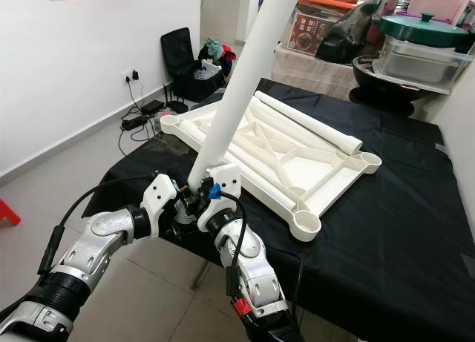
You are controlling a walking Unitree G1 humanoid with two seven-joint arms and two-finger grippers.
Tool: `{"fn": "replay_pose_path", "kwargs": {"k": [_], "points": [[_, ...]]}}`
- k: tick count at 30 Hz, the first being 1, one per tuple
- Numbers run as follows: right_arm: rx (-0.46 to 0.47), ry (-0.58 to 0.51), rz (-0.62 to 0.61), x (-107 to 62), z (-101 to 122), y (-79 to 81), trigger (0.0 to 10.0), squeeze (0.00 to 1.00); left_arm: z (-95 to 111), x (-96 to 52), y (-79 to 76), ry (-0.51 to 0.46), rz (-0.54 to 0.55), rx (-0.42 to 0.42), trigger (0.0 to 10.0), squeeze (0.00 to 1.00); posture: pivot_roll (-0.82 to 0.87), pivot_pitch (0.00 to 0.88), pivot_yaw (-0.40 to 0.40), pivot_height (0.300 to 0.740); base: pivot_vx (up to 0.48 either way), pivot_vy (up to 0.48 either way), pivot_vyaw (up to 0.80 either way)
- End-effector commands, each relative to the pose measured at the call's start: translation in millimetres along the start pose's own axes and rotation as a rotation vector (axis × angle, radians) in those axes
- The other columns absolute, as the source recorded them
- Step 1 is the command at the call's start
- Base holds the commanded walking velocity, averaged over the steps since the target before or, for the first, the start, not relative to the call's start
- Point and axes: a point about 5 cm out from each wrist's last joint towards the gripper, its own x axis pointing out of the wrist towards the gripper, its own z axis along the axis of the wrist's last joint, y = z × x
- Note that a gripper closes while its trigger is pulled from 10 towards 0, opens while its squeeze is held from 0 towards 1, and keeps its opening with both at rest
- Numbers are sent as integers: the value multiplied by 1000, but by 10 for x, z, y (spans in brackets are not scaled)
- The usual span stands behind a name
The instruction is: Building children table
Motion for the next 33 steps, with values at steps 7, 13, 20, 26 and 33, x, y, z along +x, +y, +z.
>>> {"fn": "replay_pose_path", "kwargs": {"k": [7, 13, 20, 26, 33], "points": [[-11, -68, 77, 52, 147, 142, 0, 0, -100, 13, -22, 48, -10, -17, 0, 0, 21, 0, -56, 740, 0, 0, 0], [-13, -77, 67, 61, 176, 110, 0, 0, -112, 4, -54, 48, -37, 10, 0, 0, 22, 0, -57, 740, 0, 0, 0], [-13, -84, 68, 71, 193, 109, 0, 0, -113, 5, -58, 46, -39, 17, 0, 0, 22, 0, -59, 740, 0, 0, 0], [-19, -88, 56, 86, 218, 90, 6196, 0, -121, 10, -45, 56, -21, 27, 4510, 0, 20, 0, -60, 740, 0, 0, 0], [-13, -106, 55, 99, 268, 84, 10000, 0, -111, 20, -19, 52, 3, 44, 10000, 0, 20, 0, -62, 740, 0, 0, 0]]}}
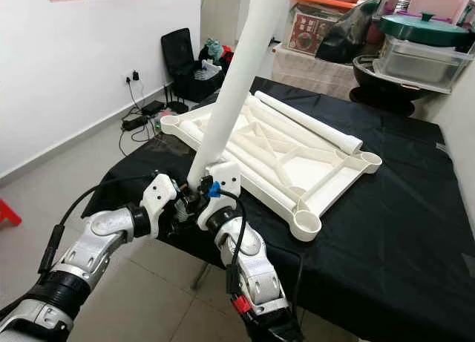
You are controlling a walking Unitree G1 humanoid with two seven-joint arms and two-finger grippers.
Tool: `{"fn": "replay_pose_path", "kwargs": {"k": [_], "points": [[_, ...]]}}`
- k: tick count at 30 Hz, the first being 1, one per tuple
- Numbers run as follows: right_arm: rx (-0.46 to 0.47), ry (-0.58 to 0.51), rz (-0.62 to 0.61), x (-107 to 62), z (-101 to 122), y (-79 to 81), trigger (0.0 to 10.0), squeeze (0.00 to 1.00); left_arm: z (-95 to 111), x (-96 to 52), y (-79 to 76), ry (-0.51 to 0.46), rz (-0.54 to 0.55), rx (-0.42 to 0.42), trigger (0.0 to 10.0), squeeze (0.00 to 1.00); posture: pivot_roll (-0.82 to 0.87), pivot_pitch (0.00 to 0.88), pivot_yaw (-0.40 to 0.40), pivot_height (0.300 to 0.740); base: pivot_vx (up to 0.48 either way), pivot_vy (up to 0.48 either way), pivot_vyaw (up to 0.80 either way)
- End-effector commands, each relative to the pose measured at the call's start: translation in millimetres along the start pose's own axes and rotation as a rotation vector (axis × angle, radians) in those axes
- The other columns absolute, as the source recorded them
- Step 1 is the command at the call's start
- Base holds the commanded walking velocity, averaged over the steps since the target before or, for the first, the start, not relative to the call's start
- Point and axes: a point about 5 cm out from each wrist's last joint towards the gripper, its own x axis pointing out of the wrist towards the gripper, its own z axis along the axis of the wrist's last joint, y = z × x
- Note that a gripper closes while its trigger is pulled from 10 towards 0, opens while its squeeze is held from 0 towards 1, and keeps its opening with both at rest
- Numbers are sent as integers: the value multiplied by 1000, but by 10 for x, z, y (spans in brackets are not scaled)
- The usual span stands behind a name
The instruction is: Building children table
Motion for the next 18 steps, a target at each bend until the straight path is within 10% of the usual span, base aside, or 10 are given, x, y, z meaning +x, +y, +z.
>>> {"fn": "replay_pose_path", "kwargs": {"k": [1, 12, 14, 17, 18], "points": [[-1, -98, 49, 69, 219, 97, 10000, 0, -137, -2, -59, 71, -12, -13, 10000, 0, 20, 0, -62, 740, 0, 0, 0], [10, -104, 50, 71, 221, 101, 10000, 0, -144, -4, -56, 71, -10, -5, 10000, 0, 23, 0, -65, 740, 0, 0, 0], [17, -112, 58, 74, 234, 112, 10000, 498, -148, -6, -56, 71, -8, -5, 10000, 0, 24, 0, -65, 740, 0, 0, 0], [14, -114, 61, 77, 242, 115, 10000, 420, -149, -7, -54, 71, -5, -4, 10000, 0, 24, 0, -65, 740, 0, 0, 0], [13, -116, 61, 79, 249, 118, 10000, 0, -150, -8, -52, 71, -4, -3, 10000, 0, 22, 0, -65, 740, 0, 0, 0]]}}
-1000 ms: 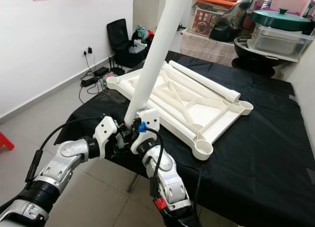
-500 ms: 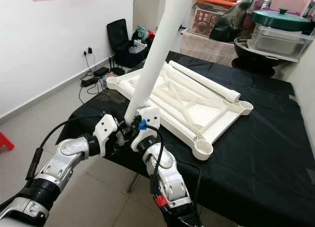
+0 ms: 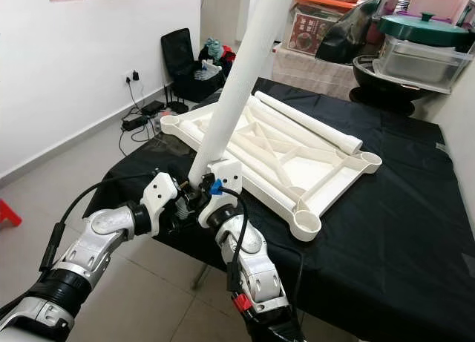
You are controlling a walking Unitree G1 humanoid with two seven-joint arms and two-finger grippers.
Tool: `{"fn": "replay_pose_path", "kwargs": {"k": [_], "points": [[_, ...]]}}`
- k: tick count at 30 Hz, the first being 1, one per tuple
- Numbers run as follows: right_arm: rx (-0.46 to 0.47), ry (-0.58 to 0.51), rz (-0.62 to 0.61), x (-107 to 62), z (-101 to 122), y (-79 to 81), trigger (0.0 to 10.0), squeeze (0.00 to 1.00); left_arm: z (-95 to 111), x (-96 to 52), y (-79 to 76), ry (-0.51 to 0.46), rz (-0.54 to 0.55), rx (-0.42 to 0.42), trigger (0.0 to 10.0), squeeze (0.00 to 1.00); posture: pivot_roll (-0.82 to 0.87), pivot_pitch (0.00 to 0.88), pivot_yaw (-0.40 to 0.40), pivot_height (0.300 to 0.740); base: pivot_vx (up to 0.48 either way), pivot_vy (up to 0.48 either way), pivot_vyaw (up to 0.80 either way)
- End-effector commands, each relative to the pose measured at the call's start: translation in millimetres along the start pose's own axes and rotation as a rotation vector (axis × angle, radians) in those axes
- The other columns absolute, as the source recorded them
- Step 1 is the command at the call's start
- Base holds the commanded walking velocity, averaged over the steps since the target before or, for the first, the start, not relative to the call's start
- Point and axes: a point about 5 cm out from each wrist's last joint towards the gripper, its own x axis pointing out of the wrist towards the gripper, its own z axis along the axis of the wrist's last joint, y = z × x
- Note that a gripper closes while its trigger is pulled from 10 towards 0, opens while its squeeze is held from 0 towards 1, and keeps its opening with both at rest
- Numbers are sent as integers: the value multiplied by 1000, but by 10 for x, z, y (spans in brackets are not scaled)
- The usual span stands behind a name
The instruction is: Building children table
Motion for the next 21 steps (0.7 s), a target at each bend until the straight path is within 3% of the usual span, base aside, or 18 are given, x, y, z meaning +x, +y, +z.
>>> {"fn": "replay_pose_path", "kwargs": {"k": [1, 3, 4, 7, 8, 10, 11, 14, 15, 21], "points": [[1, -111, 64, 84, 245, 133, 10000, 0, -151, -9, -58, 79, -14, -17, 10000, 0, 22, 0, -65, 740, 0, 0, 0], [4, -113, 61, 84, 250, 128, 10000, 0, -153, -9, -59, 79, -15, -17, 10000, 0, 21, 0, -64, 740, 0, 0, 0], [9, -117, 59, 83, 256, 124, 10000, 608, -155, -9, -60, 79, -16, -17, 10000, 0, 21, 0, -64, 740, 0, 0, 0], [13, -120, 58, 82, 259, 122, 10000, 608, -157, -9, -61, 80, -17, -17, 10000, 0, 21, 0, -64, 740, 0, 0, 0], [14, -121, 56, 81, 263, 120, 10000, 1000, -158, -7, -60, 80, -17, -16, 10000, 0, 21, 0, -64, 740, 0, 0, 0], [14, -123, 57, 80, 265, 121, 10000, 1000, -160, -7, -61, 80, -17, -16, 10000, 0, 21, 0, -64, 740, 0, 0, 0], [15, -121, 61, 80, 268, 126, 10000, 90, -161, -7, -61, 80, -18, -14, 10000, 0, 21, 0, -63, 740, 0, 0, 0], [16, -120, 64, 81, 273, 130, 10000, 90, -163, -7, -61, 80, -19, -13, 10000, 0, 21, 0, -63, 740, 0, 0, 0], [29, -124, 67, 84, 289, 130, 10000, 0, -166, -7, -62, 82, -20, -11, 10000, 0, 21, 0, -61, 740, 0, 0, 0], [88, -157, 51, 137, 467, 8, 10000, 0, -185, -14, -75, 92, -33, 2, 10000, 0, 19, 0, -61, 740, 0, 0, 0]]}}
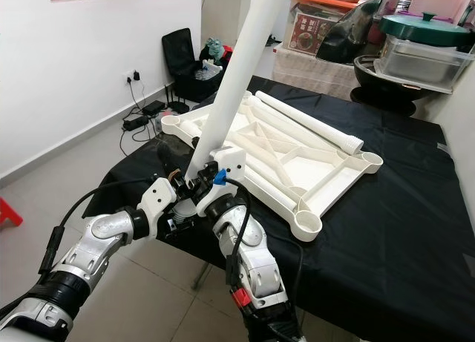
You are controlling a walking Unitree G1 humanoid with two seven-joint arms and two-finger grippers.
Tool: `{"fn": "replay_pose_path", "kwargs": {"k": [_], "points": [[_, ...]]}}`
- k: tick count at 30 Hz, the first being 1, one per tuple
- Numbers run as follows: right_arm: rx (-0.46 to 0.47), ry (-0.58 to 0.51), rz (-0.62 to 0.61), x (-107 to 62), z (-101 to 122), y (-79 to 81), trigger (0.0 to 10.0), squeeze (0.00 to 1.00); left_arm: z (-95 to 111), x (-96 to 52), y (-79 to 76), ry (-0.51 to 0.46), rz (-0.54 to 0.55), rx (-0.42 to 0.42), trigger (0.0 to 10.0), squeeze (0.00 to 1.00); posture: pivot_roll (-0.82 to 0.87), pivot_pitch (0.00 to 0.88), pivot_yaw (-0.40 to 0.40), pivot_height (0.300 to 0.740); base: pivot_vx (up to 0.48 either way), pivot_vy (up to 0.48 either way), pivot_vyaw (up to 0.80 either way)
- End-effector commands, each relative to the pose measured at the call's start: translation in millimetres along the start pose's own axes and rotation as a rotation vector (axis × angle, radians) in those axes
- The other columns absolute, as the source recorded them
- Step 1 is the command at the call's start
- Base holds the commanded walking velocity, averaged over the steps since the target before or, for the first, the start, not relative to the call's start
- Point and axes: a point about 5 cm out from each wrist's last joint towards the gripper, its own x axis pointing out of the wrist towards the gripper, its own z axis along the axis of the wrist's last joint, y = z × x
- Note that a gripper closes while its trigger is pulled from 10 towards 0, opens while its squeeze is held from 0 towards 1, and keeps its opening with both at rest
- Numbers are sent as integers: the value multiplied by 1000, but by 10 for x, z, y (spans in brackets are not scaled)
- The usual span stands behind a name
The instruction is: Building children table
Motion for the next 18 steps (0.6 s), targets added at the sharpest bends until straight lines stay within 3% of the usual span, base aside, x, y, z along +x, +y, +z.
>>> {"fn": "replay_pose_path", "kwargs": {"k": [1, 7, 10, 11, 12, 14, 16, 17, 18], "points": [[11, -42, 14, 48, 132, -3, 10000, 0, -37, 23, -69, 23, -44, 21, 10000, 0, 19, 0, -61, 740, 0, 0, 0], [-1, -18, 2, 51, 101, -42, 10000, 0, -38, 23, -78, 27, -52, 54, 10000, 0, 23, 0, -66, 740, 0, 0, 0], [10, 59, -49, 25, -54, -93, 9569, 0, -13, 19, -69, 24, -58, 110, 10000, 0, 26, 0, -67, 740, 0, 0, 0], [15, 76, -57, 20, -81, -99, 8824, 0, -8, 16, -65, 23, -57, 117, 10000, 0, 26, 0, -67, 740, 0, 0, 0], [17, 94, -61, 14, -109, -103, 6235, 0, -7, 11, -58, 23, -57, 119, 10000, 0, 25, 0, -67, 740, 0, 0, 0], [17, 94, -61, 14, -109, -103, 6235, 0, -7, 11, -58, 23, -57, 119, 10000, 0, 25, 0, -67, 740, 0, 0, 0], [27, 140, -89, -5, -178, -134, 2392, 0, -4, 10, -51, 24, -57, 126, 10000, 0, 26, 0, -69, 740, 0, 0, 0], [27, 140, -89, -5, -178, -134, 2392, 0, -4, 10, -51, 24, -57, 126, 10000, 0, 26, 0, -69, 740, 0, 0, 0], [41, 156, -122, -20, -213, -172, 0, 0, -2, 11, -52, 24, -58, 130, 10000, 0, 29, 0, -70, 740, 0, 0, 0]]}}
